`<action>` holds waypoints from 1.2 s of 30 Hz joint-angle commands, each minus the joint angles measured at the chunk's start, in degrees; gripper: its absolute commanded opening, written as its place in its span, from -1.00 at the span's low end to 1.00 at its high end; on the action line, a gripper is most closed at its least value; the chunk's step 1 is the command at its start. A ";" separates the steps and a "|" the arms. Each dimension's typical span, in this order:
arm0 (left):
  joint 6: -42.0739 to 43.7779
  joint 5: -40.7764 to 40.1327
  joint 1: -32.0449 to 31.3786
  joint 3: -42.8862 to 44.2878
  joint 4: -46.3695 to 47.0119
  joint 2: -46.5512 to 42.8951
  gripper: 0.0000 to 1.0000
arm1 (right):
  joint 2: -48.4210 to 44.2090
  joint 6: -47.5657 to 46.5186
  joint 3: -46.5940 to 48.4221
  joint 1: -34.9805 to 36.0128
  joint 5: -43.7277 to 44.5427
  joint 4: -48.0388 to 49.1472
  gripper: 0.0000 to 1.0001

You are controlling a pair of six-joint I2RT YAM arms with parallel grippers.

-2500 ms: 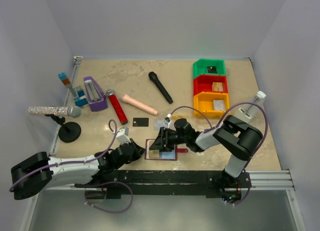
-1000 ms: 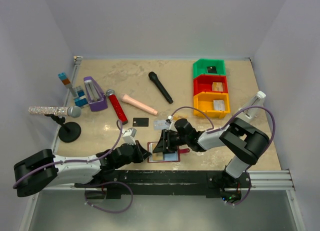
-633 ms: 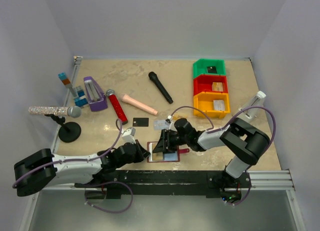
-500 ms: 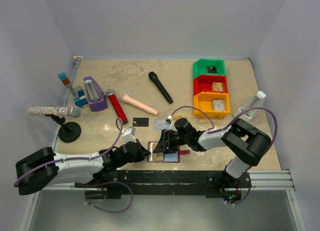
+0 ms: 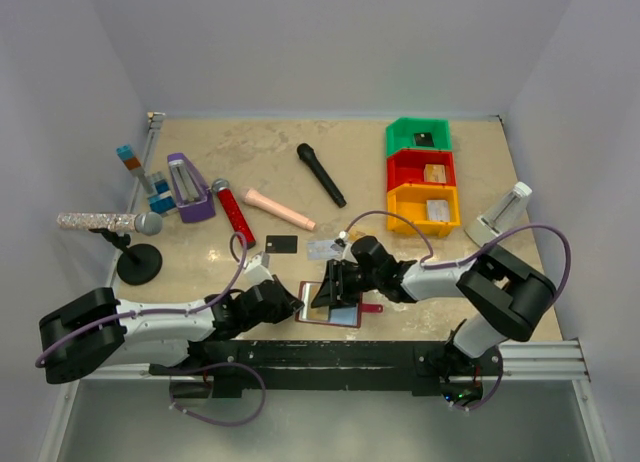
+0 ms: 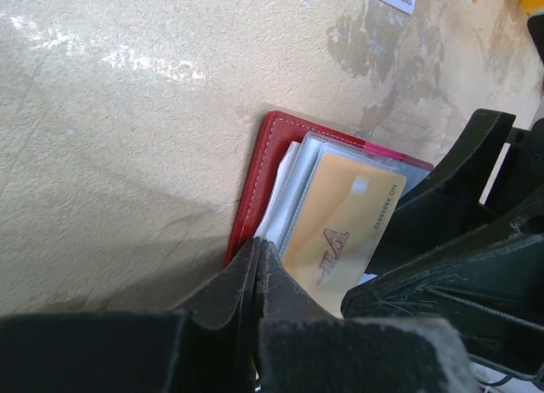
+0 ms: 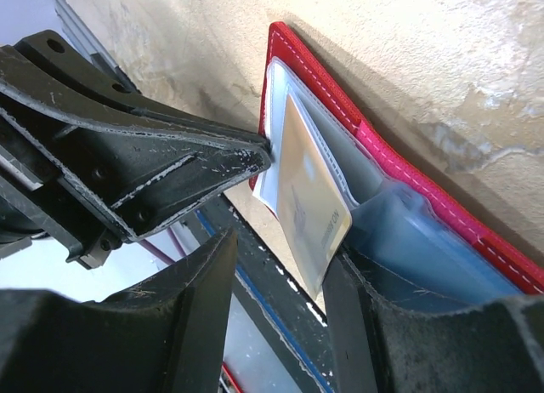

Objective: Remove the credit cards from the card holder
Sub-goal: Remove the credit card from the card holder.

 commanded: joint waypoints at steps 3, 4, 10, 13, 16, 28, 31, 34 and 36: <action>-1.25 -3.10 -0.06 -3.22 -14.54 2.59 -1.00 | -2.85 -2.15 0.36 -0.12 1.70 -3.00 -0.04; -1.34 -3.36 0.03 -3.22 -14.89 2.51 -1.00 | -3.12 -2.23 0.36 -0.12 1.79 -3.18 -0.04; -2.22 -3.63 -0.06 -4.01 -15.42 2.06 -1.00 | -4.61 -2.23 -0.78 -0.39 1.88 -2.56 -0.10; -2.40 -3.54 -0.06 -4.18 -15.25 2.07 -1.00 | -5.40 -1.97 -1.48 -0.47 1.53 -0.90 -0.14; -2.22 -3.45 -0.06 -4.27 -14.63 2.24 -1.00 | -5.67 -1.71 -1.92 -0.56 1.00 0.86 -0.15; 2.69 -0.11 -0.06 -4.54 -3.74 3.82 -1.00 | -1.89 3.39 -3.42 -0.91 -1.28 13.78 -0.07; 3.49 0.59 -0.15 -4.62 -1.81 4.17 -1.00 | -1.36 3.57 -2.63 -0.91 -1.28 13.88 -0.07; 3.84 1.12 -0.15 -4.89 -0.14 4.26 -1.00 | -0.75 3.39 -1.84 -0.91 -1.55 13.00 -0.07; 4.19 1.38 -0.24 -5.32 1.62 4.17 -1.00 | -0.22 3.22 -1.49 -0.91 -1.64 12.38 -0.06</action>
